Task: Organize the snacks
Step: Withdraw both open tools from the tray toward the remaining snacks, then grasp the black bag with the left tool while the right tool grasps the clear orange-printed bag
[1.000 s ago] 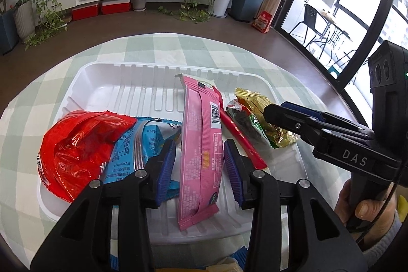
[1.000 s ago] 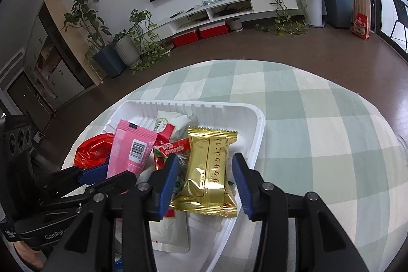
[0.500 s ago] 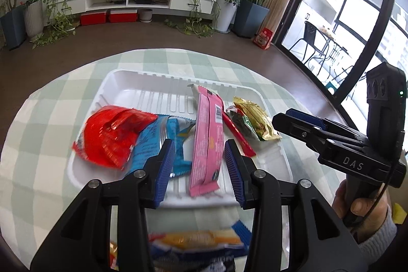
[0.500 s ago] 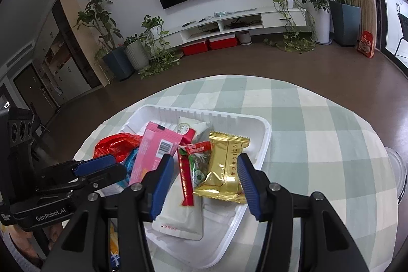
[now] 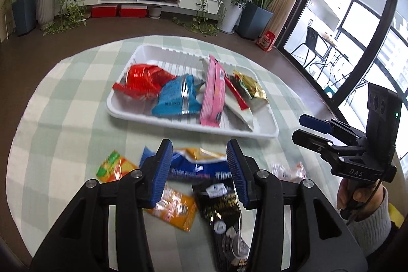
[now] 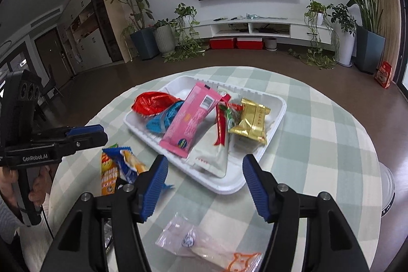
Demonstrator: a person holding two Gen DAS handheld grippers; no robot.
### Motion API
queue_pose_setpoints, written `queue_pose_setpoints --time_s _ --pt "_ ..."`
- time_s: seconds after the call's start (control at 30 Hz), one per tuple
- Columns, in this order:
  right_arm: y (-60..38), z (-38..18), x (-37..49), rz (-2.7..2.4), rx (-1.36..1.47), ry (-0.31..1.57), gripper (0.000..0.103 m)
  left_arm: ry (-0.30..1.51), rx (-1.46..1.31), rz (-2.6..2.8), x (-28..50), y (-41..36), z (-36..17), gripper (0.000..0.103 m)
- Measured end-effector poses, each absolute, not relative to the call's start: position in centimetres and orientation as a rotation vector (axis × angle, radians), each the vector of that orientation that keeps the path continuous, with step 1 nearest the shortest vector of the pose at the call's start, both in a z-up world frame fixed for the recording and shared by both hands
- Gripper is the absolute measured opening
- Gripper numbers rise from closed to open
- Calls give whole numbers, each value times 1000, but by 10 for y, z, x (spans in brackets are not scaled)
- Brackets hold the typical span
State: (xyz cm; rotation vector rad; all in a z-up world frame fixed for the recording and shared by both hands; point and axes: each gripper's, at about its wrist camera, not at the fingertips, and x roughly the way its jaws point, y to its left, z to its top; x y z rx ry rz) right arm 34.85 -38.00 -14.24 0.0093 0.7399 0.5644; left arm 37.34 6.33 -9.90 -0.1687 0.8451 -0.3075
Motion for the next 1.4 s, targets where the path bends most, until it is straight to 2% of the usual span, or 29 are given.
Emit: queue_pose_setpoints --time_s 0.63,1.4 --pt "-385 -177 291 605 -154 818 68 943 -202 -305 303 44 -131 42" --pt "-371 -199 301 619 -345 878 70 1022 -194 -297 292 36 -154 42"
